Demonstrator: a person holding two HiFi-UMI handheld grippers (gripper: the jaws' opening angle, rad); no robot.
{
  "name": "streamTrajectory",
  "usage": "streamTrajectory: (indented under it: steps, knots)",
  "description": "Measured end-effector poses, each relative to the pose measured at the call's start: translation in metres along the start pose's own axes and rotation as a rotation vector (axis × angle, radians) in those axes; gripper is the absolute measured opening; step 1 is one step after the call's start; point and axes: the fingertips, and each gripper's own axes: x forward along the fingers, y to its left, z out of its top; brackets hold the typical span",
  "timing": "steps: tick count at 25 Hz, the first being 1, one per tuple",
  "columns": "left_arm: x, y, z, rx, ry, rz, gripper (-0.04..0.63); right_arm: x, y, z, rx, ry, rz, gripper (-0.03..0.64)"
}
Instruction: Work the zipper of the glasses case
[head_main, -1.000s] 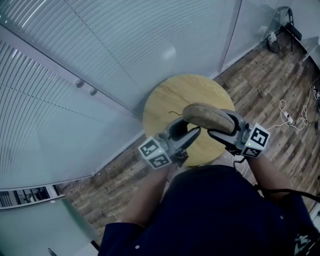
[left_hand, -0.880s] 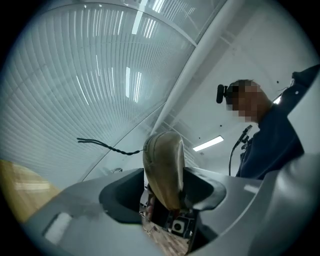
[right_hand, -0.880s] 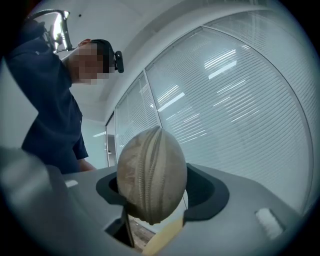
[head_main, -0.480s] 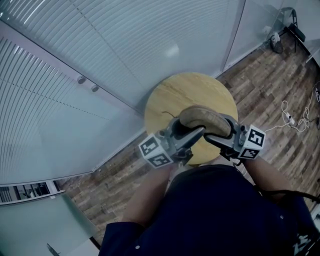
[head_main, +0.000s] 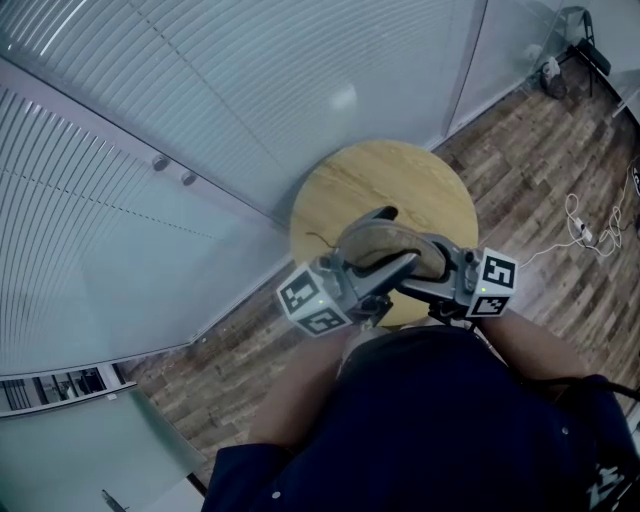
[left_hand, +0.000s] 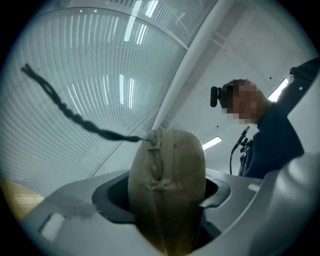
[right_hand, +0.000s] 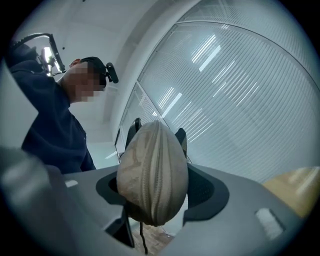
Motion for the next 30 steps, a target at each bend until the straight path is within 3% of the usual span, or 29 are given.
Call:
streamTrajectory:
  steps: [5,10,15,20,25,28,30]
  knots:
    - [0.008,0.006,-0.013,0.129,0.189,0.053,0.319,0.005,-0.007,-0.009,0.064,0.009,0.008,0.304]
    - [-0.001,0.016,-0.025,0.295,0.411,0.093,0.308,-0.007,-0.025,-0.018,-0.061,0.140,-0.081,0.330]
    - [-0.019,0.038,-0.027,0.363,0.516,0.120,0.306,-0.031,-0.047,0.002,-0.094,0.152,-0.172,0.328]
    - [-0.036,0.056,-0.060,0.483,0.710,0.138,0.305,-0.046,-0.074,0.017,-0.068,0.200,-0.321,0.246]
    - [-0.038,0.060,-0.072,0.528,0.777,0.109,0.305,-0.036,-0.075,0.045,0.007,0.158,-0.313,0.232]
    - [-0.041,0.060,-0.079,0.567,0.812,0.092,0.304,-0.024,-0.070,0.049,0.038,0.192,-0.300,0.212]
    - [-0.043,0.059,-0.082,0.591,0.829,0.084,0.304,-0.012,-0.061,0.046,0.052,0.237,-0.245,0.212]
